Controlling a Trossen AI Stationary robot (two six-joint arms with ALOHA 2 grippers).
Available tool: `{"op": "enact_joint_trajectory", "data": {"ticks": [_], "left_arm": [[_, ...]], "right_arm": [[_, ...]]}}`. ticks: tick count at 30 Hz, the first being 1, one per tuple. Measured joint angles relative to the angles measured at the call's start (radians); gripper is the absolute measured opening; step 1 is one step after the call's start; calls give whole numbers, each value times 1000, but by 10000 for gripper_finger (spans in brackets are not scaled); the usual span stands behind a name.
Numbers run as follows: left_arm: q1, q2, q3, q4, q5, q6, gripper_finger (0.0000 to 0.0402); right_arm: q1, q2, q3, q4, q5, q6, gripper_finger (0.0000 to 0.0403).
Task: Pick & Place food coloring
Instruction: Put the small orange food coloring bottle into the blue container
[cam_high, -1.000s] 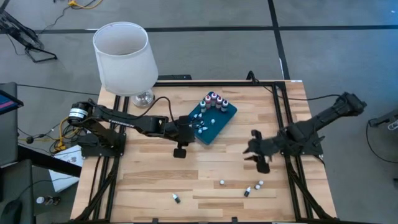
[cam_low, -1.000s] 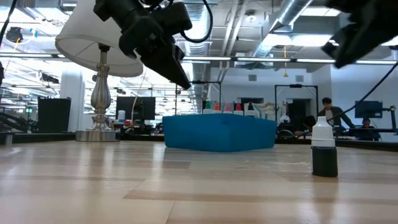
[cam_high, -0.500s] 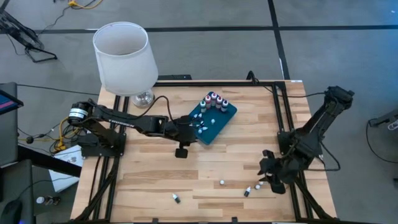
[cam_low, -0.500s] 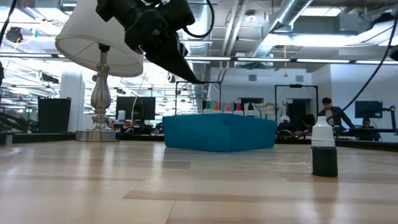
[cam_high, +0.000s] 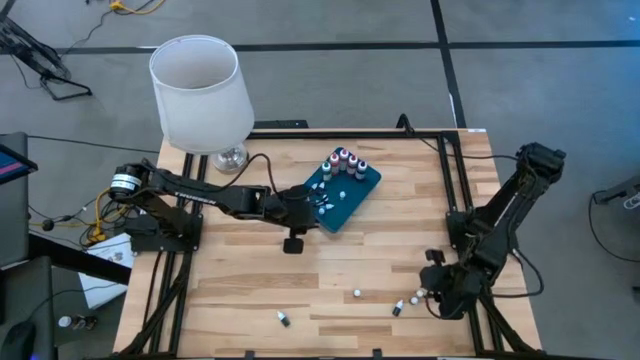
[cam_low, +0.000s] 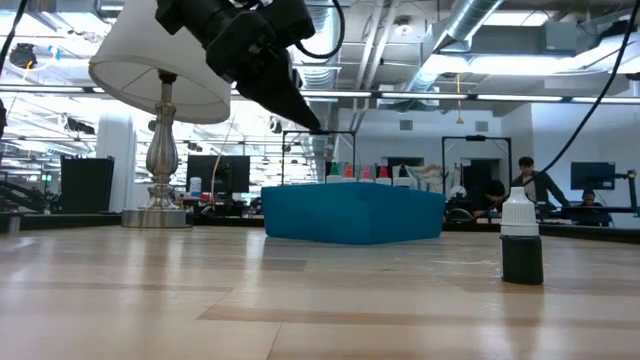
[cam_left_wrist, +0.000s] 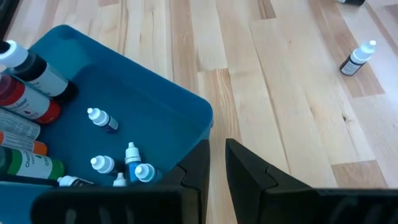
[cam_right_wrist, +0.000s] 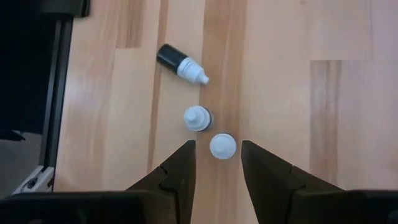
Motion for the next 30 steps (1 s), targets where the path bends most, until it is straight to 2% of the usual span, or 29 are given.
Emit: {"op": "enact_joint_trajectory", "data": {"ticks": [16,25,30], "left_arm": [[0,0,0,-1,0,-8,41],[0,0,0,-6,1,-8,41],[0,0,0,-6,1,-14,41]], "right_arm": [[-1,8,0,14,33,-11,118],[2,103,1,62,2,-13,118],[6,104,0,59,2,-10,118]]}}
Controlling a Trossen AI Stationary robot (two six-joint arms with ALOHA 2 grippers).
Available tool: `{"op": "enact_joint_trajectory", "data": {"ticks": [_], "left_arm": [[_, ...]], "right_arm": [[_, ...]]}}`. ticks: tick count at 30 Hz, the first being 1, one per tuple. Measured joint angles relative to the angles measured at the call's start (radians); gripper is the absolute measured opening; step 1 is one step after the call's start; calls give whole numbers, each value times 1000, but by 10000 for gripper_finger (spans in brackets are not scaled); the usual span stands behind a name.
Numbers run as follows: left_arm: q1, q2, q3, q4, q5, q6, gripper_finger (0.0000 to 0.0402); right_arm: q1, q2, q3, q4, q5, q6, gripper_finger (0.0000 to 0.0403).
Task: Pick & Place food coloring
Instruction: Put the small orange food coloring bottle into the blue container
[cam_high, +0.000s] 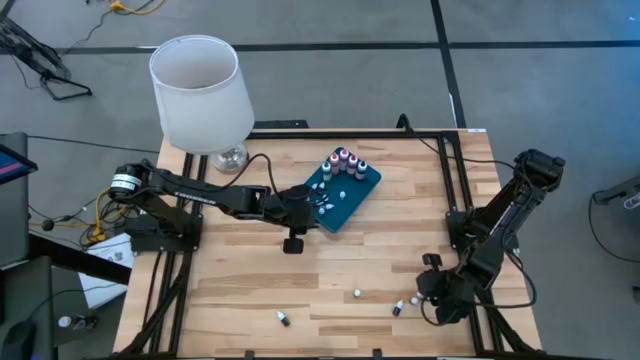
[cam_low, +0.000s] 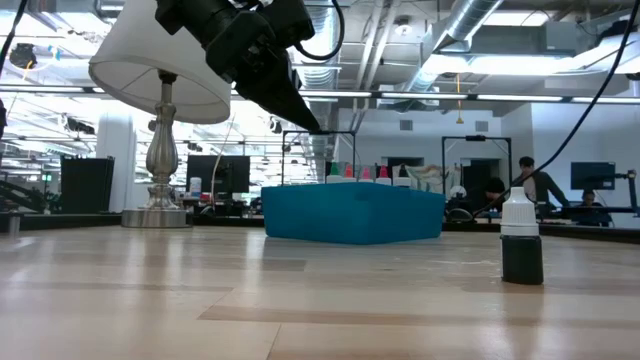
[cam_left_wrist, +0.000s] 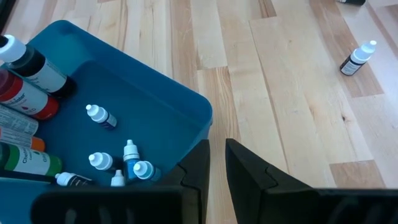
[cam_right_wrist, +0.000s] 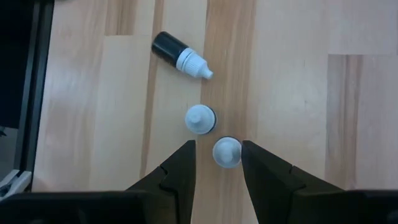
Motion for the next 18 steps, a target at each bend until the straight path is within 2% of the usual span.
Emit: {"op": "enact_joint_trajectory", "data": {"ticks": [10,18], "left_arm": [[0,0,0,0,26,-5,41],[0,0,0,-2,26,-5,41]], "right_arm": [[-3,1,0,-24,12,9,118],[-4,73,0,-16,-7,24,118]]}}
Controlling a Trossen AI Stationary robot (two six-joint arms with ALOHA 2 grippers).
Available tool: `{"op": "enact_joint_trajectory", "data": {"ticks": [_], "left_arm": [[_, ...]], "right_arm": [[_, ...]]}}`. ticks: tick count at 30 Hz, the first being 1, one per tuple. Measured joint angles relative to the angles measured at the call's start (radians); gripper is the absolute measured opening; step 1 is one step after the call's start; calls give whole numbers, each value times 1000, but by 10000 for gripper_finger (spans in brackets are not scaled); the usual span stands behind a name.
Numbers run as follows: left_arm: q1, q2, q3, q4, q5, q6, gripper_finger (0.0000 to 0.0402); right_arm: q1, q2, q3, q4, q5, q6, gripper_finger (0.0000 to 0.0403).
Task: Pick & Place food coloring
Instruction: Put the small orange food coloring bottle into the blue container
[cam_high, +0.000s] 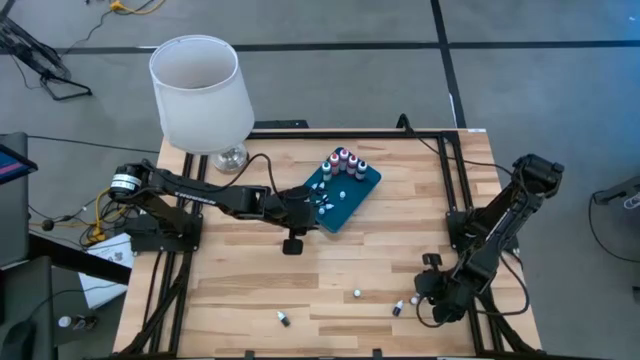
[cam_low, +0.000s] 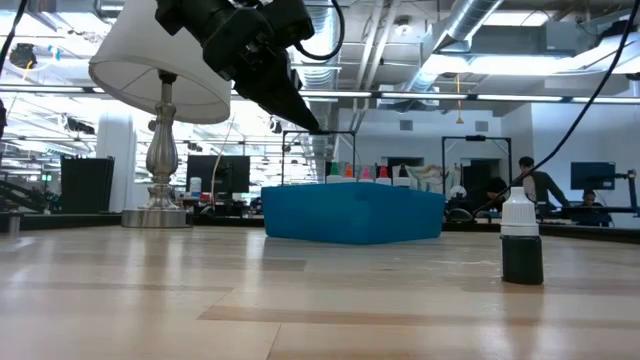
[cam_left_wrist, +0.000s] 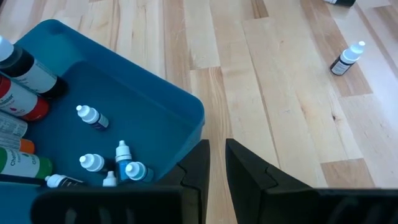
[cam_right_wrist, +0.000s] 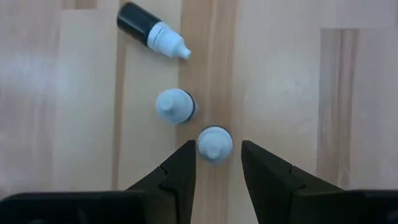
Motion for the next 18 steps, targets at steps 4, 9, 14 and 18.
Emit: {"op": "enact_joint_trajectory", "data": {"ticks": [4,9,14,18], "left_arm": [[0,0,0,0,0,0,41],[0,0,0,0,0,-2,41],[0,0,0,-1,0,-4,41],[0,0,0,-1,0,-4,41]], "right_arm": [[0,4,0,14,1,1,118],[0,-3,0,14,4,1,118],[-5,-3,0,14,4,11,110],[-5,-3,0,15,5,21,87]]}}
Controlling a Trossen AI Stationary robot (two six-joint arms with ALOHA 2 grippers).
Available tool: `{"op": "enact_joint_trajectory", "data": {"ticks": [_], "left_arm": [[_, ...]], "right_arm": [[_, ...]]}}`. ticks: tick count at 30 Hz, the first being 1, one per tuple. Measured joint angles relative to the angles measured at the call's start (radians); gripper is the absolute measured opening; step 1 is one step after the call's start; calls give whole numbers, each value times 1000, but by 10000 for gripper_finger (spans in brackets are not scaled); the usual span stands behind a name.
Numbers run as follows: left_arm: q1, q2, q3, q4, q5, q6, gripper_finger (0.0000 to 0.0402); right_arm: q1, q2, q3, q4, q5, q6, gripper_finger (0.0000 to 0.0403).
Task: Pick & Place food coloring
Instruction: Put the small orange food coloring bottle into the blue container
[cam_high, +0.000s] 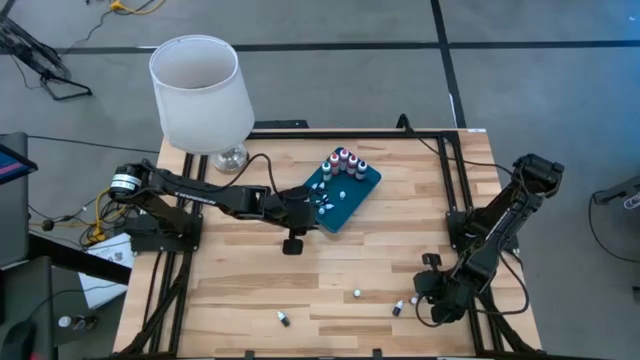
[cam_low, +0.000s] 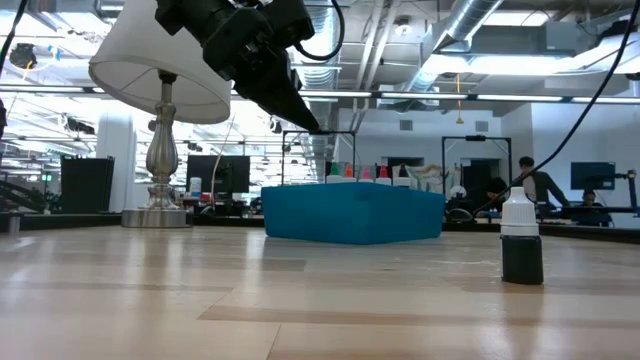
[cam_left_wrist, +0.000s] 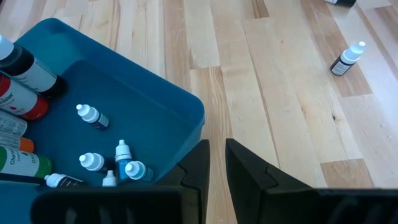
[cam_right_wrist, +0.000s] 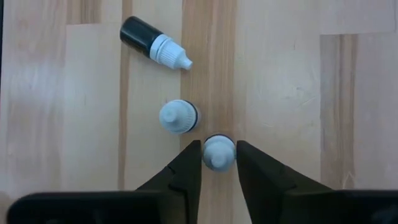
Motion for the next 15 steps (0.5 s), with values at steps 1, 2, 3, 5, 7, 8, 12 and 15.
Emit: {"op": "enact_joint_trajectory", "data": {"ticks": [1,2,3,5,7,8,12,15], "left_arm": [[0,0,0,0,0,0,41],[0,0,0,0,0,0,41],[0,0,0,-1,0,0,41],[0,0,0,-1,0,0,41],[0,0,0,-1,0,-1,41],[0,0,0,-1,0,-1,41],[0,0,0,-3,0,-1,41],[0,0,0,-4,0,-1,41]], "right_arm": [[0,0,0,0,1,4,80],[0,0,0,0,2,6,75],[0,-1,0,0,2,6,69],[0,-1,0,1,2,6,63],[0,-1,0,1,2,7,61],[0,-1,0,1,2,7,61],[0,-5,3,-13,-1,9,60],[-10,-11,34,-99,-2,30,59]]}}
